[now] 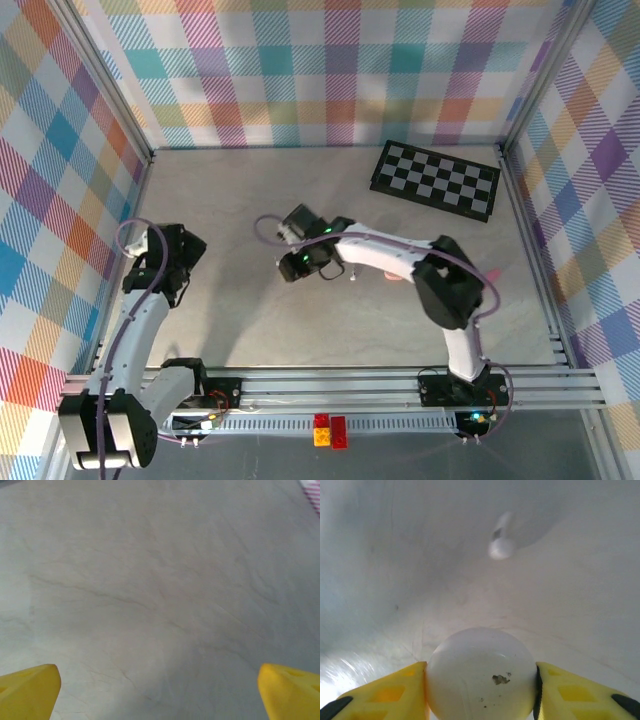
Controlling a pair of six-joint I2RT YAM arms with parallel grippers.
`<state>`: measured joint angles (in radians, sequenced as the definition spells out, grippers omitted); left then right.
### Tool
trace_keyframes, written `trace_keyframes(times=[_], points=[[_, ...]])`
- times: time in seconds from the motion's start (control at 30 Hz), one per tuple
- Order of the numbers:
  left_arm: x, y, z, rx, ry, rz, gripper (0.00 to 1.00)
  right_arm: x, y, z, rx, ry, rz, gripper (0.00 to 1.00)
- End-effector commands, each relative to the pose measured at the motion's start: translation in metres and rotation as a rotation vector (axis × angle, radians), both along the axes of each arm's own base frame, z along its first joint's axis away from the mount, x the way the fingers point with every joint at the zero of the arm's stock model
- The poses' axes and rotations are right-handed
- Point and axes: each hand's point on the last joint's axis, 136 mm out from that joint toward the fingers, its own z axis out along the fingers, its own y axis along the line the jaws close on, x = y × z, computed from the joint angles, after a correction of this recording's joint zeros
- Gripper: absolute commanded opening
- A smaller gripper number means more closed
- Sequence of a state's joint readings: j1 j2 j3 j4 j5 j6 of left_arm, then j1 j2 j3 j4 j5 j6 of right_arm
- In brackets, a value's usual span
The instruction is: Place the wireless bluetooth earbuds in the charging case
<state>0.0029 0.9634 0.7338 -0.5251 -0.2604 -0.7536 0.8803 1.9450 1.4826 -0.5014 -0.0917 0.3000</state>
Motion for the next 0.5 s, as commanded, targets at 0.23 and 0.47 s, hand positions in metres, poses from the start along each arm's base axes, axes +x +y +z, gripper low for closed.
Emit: trace_keyframes(times=[0.23,0.47], points=[[0.053,-0.114,0.048,0.205,-0.276,-0.436,1.0,0.041,-0.029,0.081,0.543,0.143,-0.37,0.45],[0.053,-0.212,0.079,0.256,-0.502,-0.77,1.0,0.053,-0.061,0.108,0.766,0.177,-0.515,0.45]])
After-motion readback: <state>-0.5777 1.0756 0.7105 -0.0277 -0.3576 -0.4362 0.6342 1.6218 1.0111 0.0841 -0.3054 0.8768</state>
